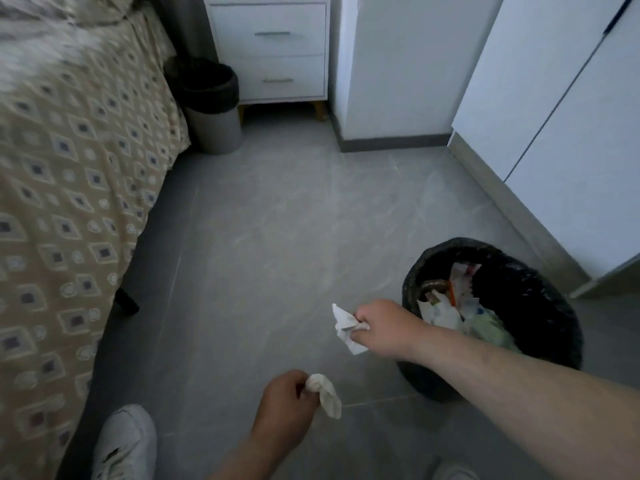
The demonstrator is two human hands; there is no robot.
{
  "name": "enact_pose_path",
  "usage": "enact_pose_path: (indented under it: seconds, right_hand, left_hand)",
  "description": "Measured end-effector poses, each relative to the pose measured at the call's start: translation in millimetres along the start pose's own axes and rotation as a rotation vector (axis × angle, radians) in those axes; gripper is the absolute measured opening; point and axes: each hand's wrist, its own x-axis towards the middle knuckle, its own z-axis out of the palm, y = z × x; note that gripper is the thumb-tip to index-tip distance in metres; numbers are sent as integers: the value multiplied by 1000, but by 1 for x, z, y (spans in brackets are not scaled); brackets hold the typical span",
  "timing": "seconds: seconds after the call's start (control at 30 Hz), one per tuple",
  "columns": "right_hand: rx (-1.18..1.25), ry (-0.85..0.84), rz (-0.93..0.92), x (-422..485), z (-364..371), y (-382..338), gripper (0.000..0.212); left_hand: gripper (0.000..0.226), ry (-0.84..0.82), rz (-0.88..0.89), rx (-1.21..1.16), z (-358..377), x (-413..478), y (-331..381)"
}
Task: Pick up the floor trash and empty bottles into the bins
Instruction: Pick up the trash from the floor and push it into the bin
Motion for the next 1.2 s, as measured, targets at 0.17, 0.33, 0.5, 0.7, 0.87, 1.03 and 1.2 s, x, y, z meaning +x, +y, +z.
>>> enact_pose_path:
  seconds: [0.17, 0.33, 0.5, 0.7, 0.87, 1.03, 1.2]
  right_hand:
    - [135, 207, 63, -58, -65, 22, 36]
    - [322, 345, 246, -105, -97, 85, 40]
    - [636, 506, 493, -113, -95, 150, 27]
    - [1004, 607, 613, -102, -79, 181, 15]
    - [929, 554, 603, -92, -73, 181, 14]
    - [535, 534, 517, -92, -60, 173, 17]
    - [92, 248, 384, -78, -29, 162, 64]
  left_hand:
    - [30, 2, 103, -103, 7, -9, 87]
    - [27, -28, 202, -99, 37, -7, 159]
    - [18, -72, 344, -10, 81, 11, 204]
    - [16, -300, 468, 591, 134, 40, 216]
    - [42, -398, 409, 684, 143, 47, 213]
    - [56, -175, 538, 664, 107, 34, 199]
    - [78, -275, 335, 592, 80, 34, 163]
